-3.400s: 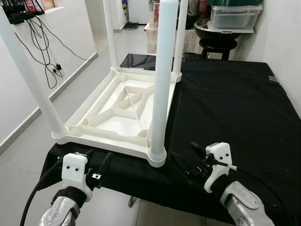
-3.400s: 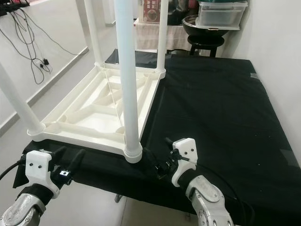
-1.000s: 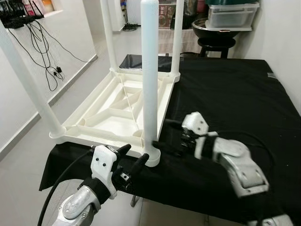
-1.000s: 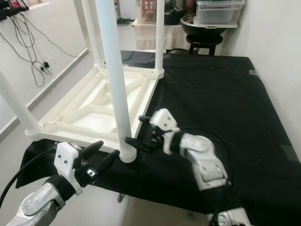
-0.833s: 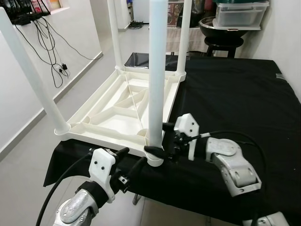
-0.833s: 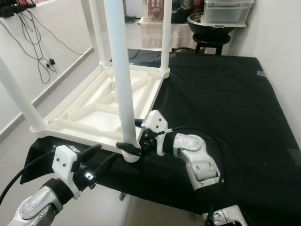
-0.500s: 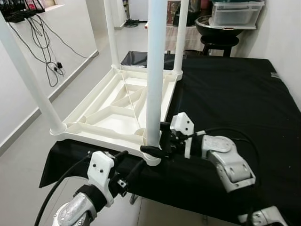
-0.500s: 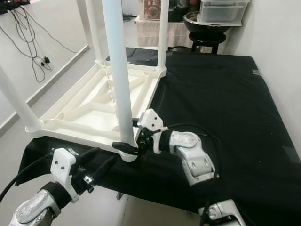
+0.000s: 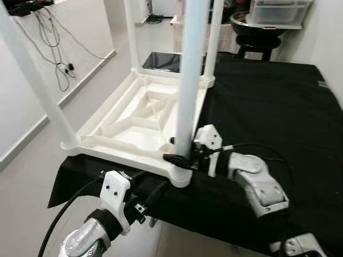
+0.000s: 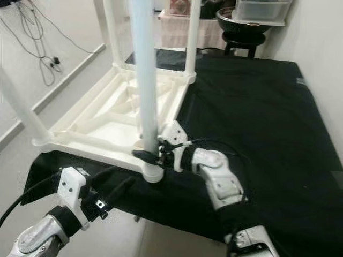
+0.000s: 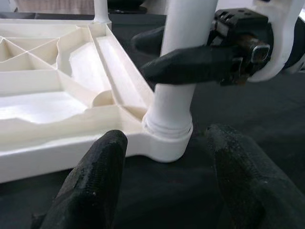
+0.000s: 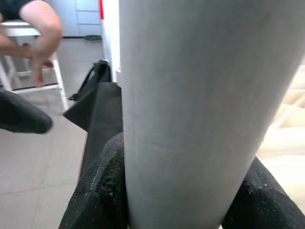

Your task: Building children table

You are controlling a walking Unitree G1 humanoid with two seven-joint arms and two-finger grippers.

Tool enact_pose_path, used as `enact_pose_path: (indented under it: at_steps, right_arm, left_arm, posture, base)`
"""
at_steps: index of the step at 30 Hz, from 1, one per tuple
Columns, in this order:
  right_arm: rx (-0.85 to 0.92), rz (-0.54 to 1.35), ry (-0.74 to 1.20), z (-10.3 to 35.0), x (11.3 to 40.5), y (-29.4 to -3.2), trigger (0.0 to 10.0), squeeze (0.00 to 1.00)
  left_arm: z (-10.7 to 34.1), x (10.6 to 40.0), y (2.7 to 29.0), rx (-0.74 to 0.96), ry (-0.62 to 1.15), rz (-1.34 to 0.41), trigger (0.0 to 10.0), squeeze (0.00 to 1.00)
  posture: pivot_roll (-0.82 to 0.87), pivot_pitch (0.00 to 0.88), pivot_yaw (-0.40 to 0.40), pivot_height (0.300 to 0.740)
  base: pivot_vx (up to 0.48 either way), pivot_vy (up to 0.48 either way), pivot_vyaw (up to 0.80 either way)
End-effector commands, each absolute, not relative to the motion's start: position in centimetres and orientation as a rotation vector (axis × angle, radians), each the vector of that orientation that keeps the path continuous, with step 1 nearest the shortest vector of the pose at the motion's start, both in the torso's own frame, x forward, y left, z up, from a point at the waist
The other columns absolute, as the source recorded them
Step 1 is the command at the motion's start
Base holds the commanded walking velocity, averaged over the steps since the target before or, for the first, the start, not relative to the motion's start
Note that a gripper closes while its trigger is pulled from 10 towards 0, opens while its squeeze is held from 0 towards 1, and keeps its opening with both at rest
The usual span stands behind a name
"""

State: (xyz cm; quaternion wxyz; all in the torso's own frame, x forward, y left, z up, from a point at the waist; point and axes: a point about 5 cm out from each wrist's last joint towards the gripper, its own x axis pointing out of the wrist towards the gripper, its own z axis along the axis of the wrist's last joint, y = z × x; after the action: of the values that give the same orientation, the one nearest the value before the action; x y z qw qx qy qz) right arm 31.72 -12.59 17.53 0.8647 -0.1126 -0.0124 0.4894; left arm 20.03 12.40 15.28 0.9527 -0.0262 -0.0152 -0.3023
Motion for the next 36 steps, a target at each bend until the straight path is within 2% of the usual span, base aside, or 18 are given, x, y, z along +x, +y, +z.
enact_pose_path:
  at_steps: [1,5,6,7,8,10,11,14,20,21,22,23,25,28,29,30,31,36]
  right_arm:
    - [-0.206,0.839,0.016,17.0,31.4,-15.2,0.0,0.0]
    - [-0.16,0.589,0.06,16.2,30.7,-17.4,0.0,0.0]
    - [-0.176,0.395,0.086,15.7,30.0,-18.8,0.0,0.0]
    - [-0.176,0.395,0.086,15.7,30.0,-18.8,0.0,0.0]
    - [-0.22,0.199,0.136,15.0,29.0,-20.3,0.0,0.0]
    - [-0.22,0.199,0.136,15.0,29.0,-20.3,0.0,0.0]
    - [-0.236,0.077,0.169,14.5,27.7,-20.9,0.0,0.0]
    - [-0.261,0.025,0.187,14.3,26.5,-20.0,0.0,0.0]
    - [-0.299,0.166,0.184,14.4,26.8,-17.3,0.0,0.0]
    - [-0.29,0.255,0.164,14.6,26.8,-16.1,10.0,0.15]
    - [-0.29,0.255,0.164,14.6,26.8,-16.1,10.0,0.15]
    - [-0.226,0.345,0.149,14.9,26.9,-15.0,10.0,1.0]
    - [-0.092,0.532,0.081,16.2,27.5,-13.1,10.0,1.0]
    - [-0.074,0.632,0.048,16.9,27.6,-12.6,10.0,1.0]
    - [-0.108,0.796,-0.006,18.1,27.7,-12.3,10.0,0.38]
    - [-0.108,0.796,-0.006,18.1,27.7,-12.3,10.0,0.38]
    - [-0.149,0.869,-0.023,18.4,28.2,-12.7,10.0,0.0]
    - [-0.286,1.014,0.011,17.9,30.1,-13.6,10.0,0.0]
  left_arm:
    - [15.2,19.7,12.2,-0.042,-0.018,-0.645,10.0,0.0]
    - [15.1,19.8,12.2,-0.038,-0.016,-0.651,10.0,0.0]
    - [15.0,19.8,12.2,-0.039,-0.017,-0.652,10.0,0.0]
    - [15.0,19.8,12.2,-0.039,-0.017,-0.652,10.0,0.0]
    - [15.0,19.9,12.3,-0.037,-0.017,-0.652,10.0,0.0]
    - [15.0,19.9,12.3,-0.037,-0.017,-0.652,10.0,0.0]
    - [15.1,20.1,12.3,-0.038,-0.021,-0.656,10.0,0.0]
    - [15.1,20.5,12.2,-0.034,-0.023,-0.68,10.0,0.0]
    - [15.1,20.8,12.0,-0.036,-0.025,-0.703,10.0,0.0]
    - [15.0,20.9,11.9,-0.038,-0.027,-0.711,10.0,0.0]
    - [15.0,20.9,11.9,-0.038,-0.027,-0.711,10.0,0.0]
    - [14.9,20.9,11.8,-0.044,-0.029,-0.717,10.0,0.0]
    - [14.9,21.1,11.6,-0.044,-0.034,-0.736,10.0,0.0]
    - [14.9,21.1,11.5,-0.044,-0.035,-0.745,10.0,0.0]
    - [14.9,21.2,11.4,-0.049,-0.037,-0.759,10.0,0.0]
    - [14.9,21.2,11.4,-0.049,-0.037,-0.759,10.0,0.0]
    - [14.9,21.3,11.3,-0.054,-0.041,-0.765,10.0,0.0]
    - [15.1,21.3,10.9,-0.058,-0.054,-0.785,10.0,0.0]
  posture:
    - [-0.01,0.101,-0.018,0.74]
    - [-0.01,0.099,-0.022,0.74]
    - [-0.02,0.098,-0.021,0.74]
    - [-0.02,0.098,-0.021,0.74]
    - [-0.02,0.096,-0.016,0.74]
    - [-0.02,0.096,-0.016,0.74]
    - [-0.03,0.094,-0.004,0.74]
    - [-0.04,0.088,0.006,0.74]
    - [-0.03,0.084,0.001,0.74]
    - [-0.02,0.082,0.001,0.74]
    - [-0.02,0.082,0.001,0.74]
    - [-0.02,0.081,0.001,0.74]
    - [-0.01,0.076,0.001,0.74]
    - [-0.01,0.073,0.004,0.74]
    - [-0.01,0.071,0.008,0.74]
    - [-0.01,0.071,0.008,0.74]
    - [-0.01,0.07,0.011,0.74]
    - [-0.01,0.06,0.011,0.74]
  base:
    - [0.0,0.0,0.0]
    - [0.0,0.0,0.0]
    - [0.0,0.0,0.0]
    - [0.0,0.0,0.0]
    - [0.0,0.0,0.0]
    - [0.0,0.0,0.0]
    - [0.0,0.0,0.0]
    - [0.0,0.0,0.0]
    - [0.0,0.0,0.0]
    - [0.0,0.0,0.0]
    - [0.0,0.0,0.0]
    - [0.0,0.0,0.0]
    - [0.0,0.0,0.0]
    - [0.0,0.0,0.0]
    - [0.0,0.0,0.0]
    - [0.0,0.0,0.0]
    - [0.0,0.0,0.0]
    - [0.0,0.0,0.0]
